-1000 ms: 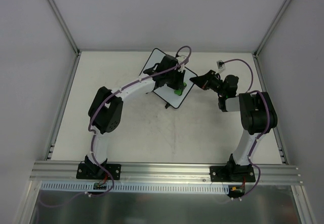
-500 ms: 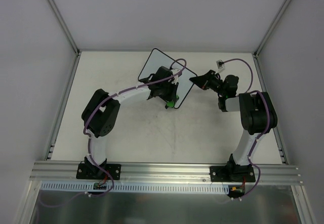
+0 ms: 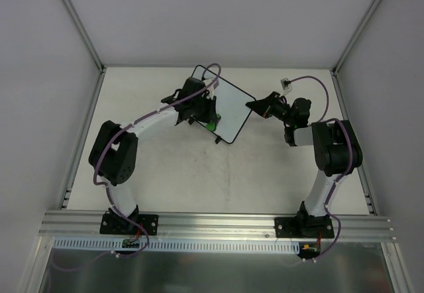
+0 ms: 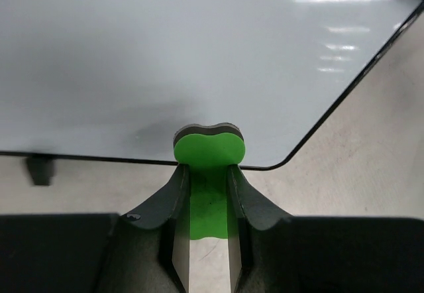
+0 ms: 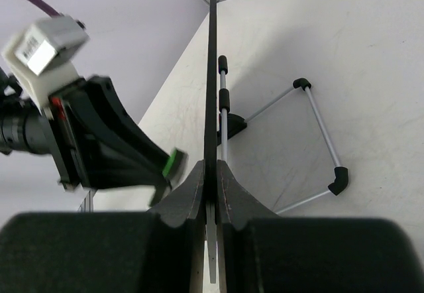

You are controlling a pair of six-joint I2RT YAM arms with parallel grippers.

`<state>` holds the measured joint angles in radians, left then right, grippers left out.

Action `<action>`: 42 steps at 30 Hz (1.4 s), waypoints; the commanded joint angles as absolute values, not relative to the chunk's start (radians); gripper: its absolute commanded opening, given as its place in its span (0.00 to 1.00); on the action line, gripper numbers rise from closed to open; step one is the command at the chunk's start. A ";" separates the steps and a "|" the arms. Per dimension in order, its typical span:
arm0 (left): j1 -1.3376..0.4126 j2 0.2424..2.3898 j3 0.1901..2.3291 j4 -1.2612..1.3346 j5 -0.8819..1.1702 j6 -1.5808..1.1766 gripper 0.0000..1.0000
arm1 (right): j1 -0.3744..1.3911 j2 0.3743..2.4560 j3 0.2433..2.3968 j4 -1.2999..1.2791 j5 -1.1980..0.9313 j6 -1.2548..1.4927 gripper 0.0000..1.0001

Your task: Erase the whiteboard

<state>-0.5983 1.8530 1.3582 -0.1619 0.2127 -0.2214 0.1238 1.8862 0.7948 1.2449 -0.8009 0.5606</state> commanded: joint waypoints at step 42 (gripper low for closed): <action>-0.222 1.634 0.905 -0.124 -0.043 -0.430 0.37 | 0.137 1.836 0.838 1.532 -0.871 0.589 0.11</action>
